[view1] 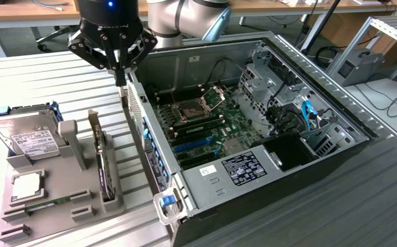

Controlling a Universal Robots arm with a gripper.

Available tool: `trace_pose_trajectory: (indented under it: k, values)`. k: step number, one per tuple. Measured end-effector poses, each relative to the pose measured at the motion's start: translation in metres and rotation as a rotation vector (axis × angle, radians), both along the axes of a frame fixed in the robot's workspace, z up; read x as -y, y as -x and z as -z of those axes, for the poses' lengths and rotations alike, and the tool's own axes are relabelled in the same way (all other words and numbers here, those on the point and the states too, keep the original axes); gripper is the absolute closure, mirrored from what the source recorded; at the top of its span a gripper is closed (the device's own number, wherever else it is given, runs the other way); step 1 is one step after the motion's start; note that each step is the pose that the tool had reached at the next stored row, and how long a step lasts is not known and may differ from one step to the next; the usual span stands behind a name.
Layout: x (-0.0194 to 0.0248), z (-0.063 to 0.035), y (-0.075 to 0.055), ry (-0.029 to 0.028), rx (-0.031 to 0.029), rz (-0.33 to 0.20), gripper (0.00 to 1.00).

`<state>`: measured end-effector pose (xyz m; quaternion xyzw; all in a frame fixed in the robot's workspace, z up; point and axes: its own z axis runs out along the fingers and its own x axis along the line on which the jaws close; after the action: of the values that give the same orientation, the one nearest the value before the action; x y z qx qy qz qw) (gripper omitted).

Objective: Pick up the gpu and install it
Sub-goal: 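Reach for the gpu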

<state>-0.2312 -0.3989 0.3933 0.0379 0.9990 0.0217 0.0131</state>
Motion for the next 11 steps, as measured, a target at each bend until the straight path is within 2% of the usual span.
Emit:
trace_pose_trajectory:
  k: [11]
  values:
    - [0.0000,0.0000,0.0041,0.0000,0.0000,0.000,0.89]
